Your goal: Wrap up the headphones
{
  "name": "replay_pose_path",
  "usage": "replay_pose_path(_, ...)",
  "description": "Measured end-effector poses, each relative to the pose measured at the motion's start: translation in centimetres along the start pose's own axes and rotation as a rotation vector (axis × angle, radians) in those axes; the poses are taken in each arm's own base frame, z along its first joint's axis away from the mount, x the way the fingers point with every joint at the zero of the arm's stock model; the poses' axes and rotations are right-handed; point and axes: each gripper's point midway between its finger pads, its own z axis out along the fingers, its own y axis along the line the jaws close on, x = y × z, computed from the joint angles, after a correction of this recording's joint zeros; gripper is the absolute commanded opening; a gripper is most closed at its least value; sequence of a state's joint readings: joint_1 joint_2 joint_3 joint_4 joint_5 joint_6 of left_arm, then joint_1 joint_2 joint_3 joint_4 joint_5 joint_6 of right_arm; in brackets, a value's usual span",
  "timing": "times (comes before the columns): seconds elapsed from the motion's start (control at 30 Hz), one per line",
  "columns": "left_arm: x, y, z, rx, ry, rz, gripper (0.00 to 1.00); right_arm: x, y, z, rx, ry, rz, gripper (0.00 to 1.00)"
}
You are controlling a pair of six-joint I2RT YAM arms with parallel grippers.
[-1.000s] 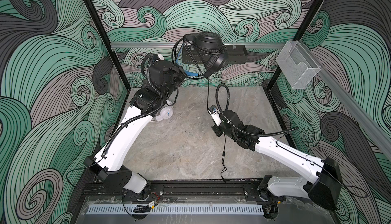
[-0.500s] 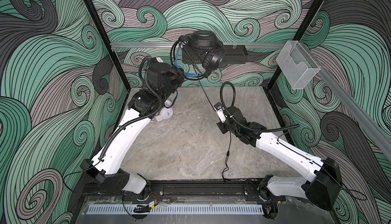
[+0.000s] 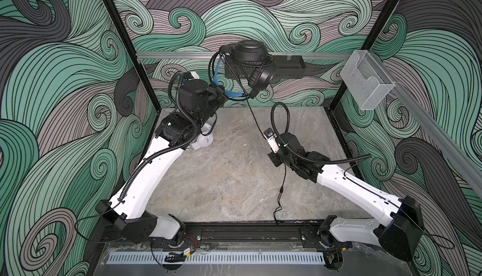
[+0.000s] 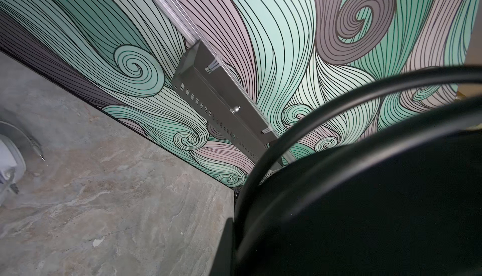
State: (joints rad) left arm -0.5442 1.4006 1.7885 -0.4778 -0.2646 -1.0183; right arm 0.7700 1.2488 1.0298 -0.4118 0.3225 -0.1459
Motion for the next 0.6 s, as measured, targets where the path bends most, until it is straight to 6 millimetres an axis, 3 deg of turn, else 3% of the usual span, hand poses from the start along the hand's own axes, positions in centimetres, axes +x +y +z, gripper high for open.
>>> replay_pose_path(0.2,-0.5,1.0,0.8,-0.053,-0.043,0.089,0.00,-0.2,2.8,-2.5,-0.045,-0.034,-0.071,0.00)
replay_pose_path(0.33,0.1,2.1,3.1,-0.111,-0.052,0.185,0.00,-0.4,3.8,-4.0,-0.051,-0.047,-0.117,0.00)
replay_pose_path(0.5,1.0,4.3,5.7,-0.208,-0.061,0.331,0.00,-1.6,4.7,-5.9,-0.054,-0.063,-0.208,0.00)
replay_pose_path(0.6,1.0,5.1,6.2,-0.260,-0.077,0.446,0.00,-3.6,5.1,-7.7,-0.046,-0.102,-0.271,0.00)
